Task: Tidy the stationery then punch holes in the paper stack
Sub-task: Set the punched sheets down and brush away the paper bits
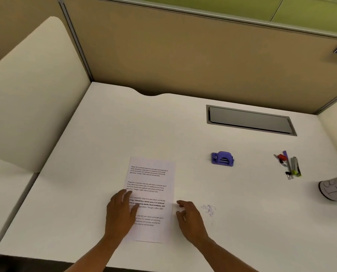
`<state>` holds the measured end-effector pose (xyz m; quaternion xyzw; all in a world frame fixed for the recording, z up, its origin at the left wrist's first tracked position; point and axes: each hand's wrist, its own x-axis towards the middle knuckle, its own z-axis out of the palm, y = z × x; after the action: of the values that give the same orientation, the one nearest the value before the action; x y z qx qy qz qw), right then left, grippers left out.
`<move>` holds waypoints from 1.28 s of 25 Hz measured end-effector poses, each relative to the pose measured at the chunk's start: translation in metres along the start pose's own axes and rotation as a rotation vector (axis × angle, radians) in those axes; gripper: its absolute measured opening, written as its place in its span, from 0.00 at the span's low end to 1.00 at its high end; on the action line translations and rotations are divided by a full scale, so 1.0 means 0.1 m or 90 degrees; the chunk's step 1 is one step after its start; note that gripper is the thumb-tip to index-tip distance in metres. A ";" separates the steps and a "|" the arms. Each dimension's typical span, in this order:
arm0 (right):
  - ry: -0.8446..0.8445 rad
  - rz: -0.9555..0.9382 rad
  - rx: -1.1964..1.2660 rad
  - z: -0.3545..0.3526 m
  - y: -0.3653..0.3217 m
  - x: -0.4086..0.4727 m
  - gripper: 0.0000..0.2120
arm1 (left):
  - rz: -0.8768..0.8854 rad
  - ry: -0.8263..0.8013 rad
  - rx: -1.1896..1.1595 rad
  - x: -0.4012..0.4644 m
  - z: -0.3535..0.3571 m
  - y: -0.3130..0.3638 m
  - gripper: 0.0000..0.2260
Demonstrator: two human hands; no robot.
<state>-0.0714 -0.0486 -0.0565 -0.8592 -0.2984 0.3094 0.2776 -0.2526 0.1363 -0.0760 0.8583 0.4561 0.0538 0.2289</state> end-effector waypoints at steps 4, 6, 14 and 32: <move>-0.018 -0.129 -0.162 -0.19 0.49 -0.36 0.19 | 0.166 -0.106 0.122 -0.37 0.32 0.08 0.38; 0.030 -0.177 -0.286 -0.30 0.73 -0.51 0.23 | 0.173 -0.149 0.157 -0.47 0.44 0.14 0.42; -0.081 -0.109 -0.538 -0.54 1.36 -0.86 0.39 | 0.137 -0.180 0.260 -0.43 0.48 0.29 0.44; 0.055 0.150 -0.398 -0.90 1.79 -0.47 0.47 | 0.237 -0.244 0.241 -0.44 1.27 1.94 0.47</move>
<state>0.0232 -0.2263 -0.0985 -0.9436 -0.2657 0.1961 -0.0245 -0.0926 -0.0360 -0.0985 0.9487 0.2421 -0.1538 0.1331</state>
